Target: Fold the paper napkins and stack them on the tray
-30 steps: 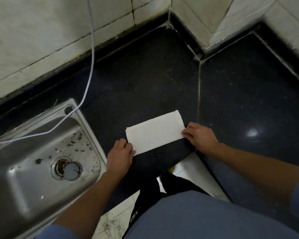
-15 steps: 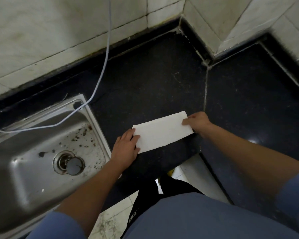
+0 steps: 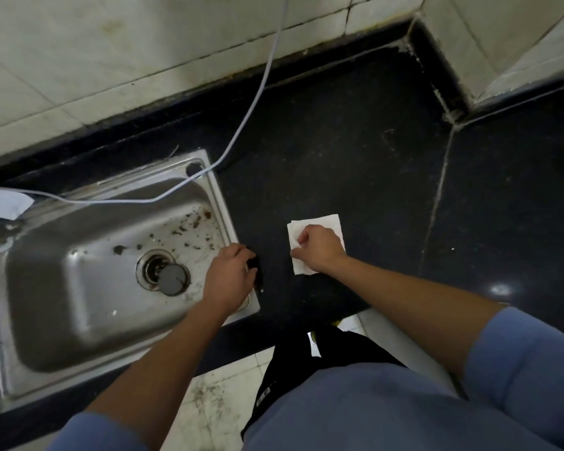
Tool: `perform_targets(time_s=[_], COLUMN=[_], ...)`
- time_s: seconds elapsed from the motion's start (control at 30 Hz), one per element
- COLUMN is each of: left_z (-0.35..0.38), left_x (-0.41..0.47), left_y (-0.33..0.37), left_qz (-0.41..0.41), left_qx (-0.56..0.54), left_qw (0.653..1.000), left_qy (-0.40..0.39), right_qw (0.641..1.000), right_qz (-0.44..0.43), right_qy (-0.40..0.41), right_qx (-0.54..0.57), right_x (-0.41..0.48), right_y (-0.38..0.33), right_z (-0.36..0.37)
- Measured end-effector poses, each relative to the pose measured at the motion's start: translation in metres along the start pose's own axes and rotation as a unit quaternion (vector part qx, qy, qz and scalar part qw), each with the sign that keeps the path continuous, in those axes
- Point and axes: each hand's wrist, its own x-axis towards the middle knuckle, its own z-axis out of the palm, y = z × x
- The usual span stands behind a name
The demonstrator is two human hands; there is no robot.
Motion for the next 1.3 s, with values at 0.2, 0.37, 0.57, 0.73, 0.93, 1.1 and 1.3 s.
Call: perform_targets(time_s=[0.2,0.37,0.57,0.73,0.93,1.1,1.3], left_z=[0.006,0.031,0.036,0.037,0.036,0.024,0.012], left_x=[0.024,0.034,0.033,0.033,0.033,0.029,-0.014], left_y=[0.049,0.075,0.068,0.067,0.067,0.068,0.053], left_qz=[0.103,0.103,0.101,0.097,0.104,0.111,0.030], left_qx=[0.036,0.131,0.134,0.144,0.151,0.138,0.087], left_qw=[0.994,0.980,0.978,0.977,0.975,0.975,0.995], left_qy=[0.016,-0.112,-0.121,-0.126,-0.127,-0.133,-0.048], right_qw=[0.995,0.967,0.981,0.877,0.834,0.855,0.902], right_qz=[-0.084,0.042,-0.004,-0.368,-0.364,-0.369,-0.278], right_qy=[0.053,0.034,0.101,0.114,0.044,0.058,0.052], right_qx=[-0.027,0.249,0.167,-0.287,-0.413,-0.360,-0.325], right_x=[-0.011,0.010,0.019,-0.027,-0.065,-0.044,0.014], right_y=[0.038,0.056,0.066,0.101,0.154,0.125,0.041], right_z=[-0.019,-0.041,-0.065,-0.025,-0.017,-0.039,-0.064])
